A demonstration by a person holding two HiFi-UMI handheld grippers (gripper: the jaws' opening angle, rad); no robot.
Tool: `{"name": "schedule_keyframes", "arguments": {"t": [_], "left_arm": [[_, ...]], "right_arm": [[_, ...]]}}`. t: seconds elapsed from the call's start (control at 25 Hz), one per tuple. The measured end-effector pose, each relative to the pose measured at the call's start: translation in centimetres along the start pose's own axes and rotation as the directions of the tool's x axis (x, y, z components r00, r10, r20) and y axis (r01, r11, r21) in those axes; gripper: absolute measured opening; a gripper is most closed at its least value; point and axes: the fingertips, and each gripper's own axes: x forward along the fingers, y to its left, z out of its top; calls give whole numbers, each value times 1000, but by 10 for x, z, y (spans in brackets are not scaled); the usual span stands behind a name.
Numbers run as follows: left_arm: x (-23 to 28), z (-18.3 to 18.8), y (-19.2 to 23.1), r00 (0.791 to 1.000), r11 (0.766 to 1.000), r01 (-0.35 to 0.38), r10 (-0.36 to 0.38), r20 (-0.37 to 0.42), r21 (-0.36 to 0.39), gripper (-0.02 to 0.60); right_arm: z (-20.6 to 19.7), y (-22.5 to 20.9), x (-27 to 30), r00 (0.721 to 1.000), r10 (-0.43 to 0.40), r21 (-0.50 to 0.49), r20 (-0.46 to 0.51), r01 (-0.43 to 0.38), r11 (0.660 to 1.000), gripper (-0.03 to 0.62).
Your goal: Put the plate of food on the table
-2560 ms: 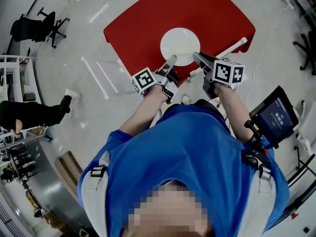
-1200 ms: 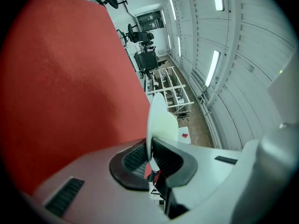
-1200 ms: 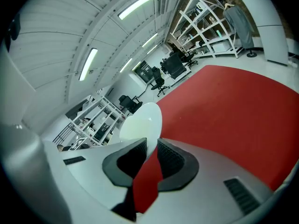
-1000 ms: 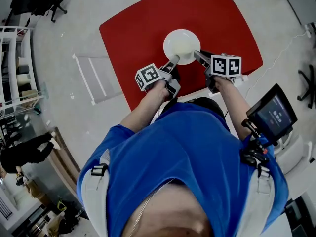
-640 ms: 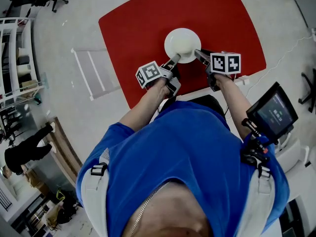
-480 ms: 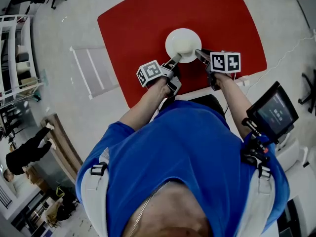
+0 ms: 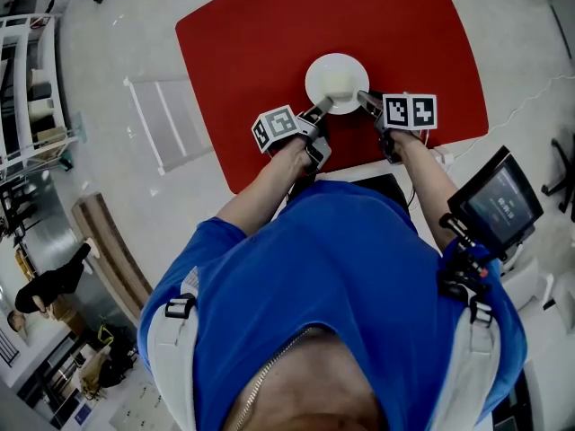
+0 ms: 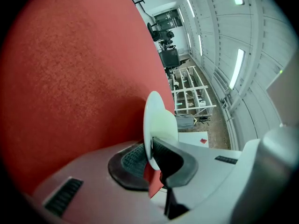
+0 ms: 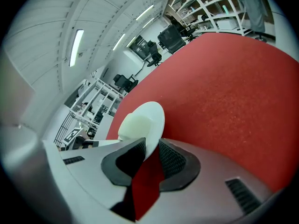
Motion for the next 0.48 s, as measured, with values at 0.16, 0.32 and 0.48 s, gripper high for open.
{"name": "schedule_keyframes", "arguments": {"t": [0.16,0.32,0.48], "left_arm": [[2,4,5,999,1000,-29,29,-15,-2,26],[1,3,11,998,998,-54,55,-23,8,26],[18,23,18,997,997,-72,73,-34,28,26]], "right_arm": [[0,-2,8,1000,-2,12,-29,2,1000,65],[-4,-4,12,999,-3,12,-46,4,1000,67],[12,-17,30,998,-9,9,-59,9,1000,67]]}}
